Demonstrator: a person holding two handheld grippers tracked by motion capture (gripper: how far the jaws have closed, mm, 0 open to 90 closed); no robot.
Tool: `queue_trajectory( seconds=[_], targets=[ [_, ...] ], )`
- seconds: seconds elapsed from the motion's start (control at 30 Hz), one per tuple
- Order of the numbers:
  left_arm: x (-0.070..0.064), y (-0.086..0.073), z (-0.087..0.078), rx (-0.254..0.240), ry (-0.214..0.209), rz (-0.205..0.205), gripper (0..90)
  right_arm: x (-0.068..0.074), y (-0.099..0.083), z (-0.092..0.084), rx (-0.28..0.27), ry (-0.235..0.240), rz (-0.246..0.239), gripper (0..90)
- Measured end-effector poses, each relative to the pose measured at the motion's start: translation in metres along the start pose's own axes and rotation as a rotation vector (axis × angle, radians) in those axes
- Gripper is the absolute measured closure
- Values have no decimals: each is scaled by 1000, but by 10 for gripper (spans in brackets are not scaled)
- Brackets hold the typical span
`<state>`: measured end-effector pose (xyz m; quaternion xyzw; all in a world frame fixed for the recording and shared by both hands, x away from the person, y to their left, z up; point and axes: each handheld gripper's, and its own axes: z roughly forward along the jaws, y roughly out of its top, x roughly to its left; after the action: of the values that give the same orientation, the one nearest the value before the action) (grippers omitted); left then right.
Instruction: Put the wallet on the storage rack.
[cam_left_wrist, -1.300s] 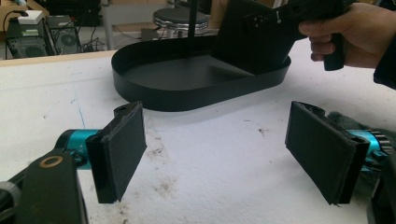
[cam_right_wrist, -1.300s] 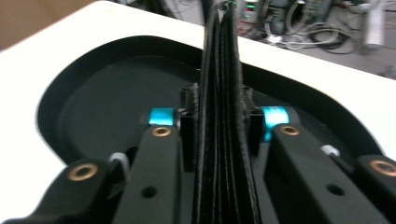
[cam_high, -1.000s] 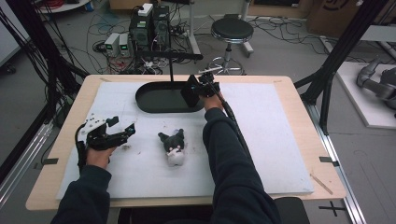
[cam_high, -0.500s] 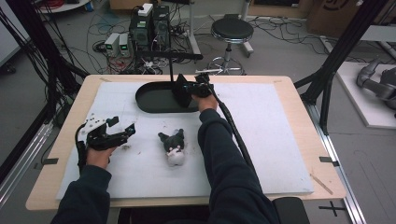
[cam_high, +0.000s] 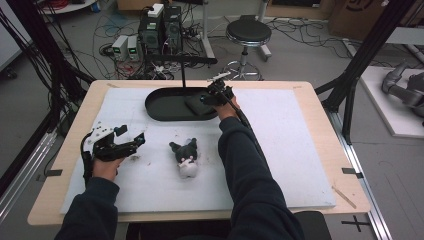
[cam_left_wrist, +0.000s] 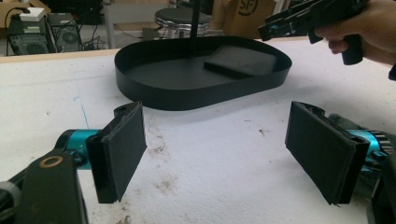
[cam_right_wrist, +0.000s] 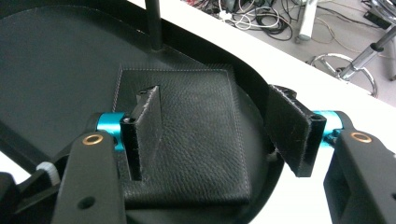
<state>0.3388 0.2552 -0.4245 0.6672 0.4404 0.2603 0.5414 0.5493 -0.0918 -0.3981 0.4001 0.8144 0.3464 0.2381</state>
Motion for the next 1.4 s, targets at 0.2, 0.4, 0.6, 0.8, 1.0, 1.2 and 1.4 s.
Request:
queue_trajectory(
  seconds=[0.2,0.4,0.6,0.8,1.0,1.2,1.4],
  targets=[
    [0,0,0,-1,-1,0,202,-8,2,-13,-12,5,23,414],
    [0,-1,-2,-2,1,-5,202,-19,0,-37,-25,48,58,359],
    [0,-2,-3,-2,1,-20,202,-35,-21,-82,-57,117,40,289],
    [3,0,-6,-33,56,-40,176,-43,-58,-132,-38,73,-25,211],
    [3,1,-7,-23,64,-26,176,-52,-106,-168,-24,60,-37,205],
    [2,-1,-7,-12,63,-31,183,-64,-146,-187,-42,58,27,205],
    [0,-2,-6,-6,64,-27,186,-75,-170,-190,-77,13,60,205]
  ],
)
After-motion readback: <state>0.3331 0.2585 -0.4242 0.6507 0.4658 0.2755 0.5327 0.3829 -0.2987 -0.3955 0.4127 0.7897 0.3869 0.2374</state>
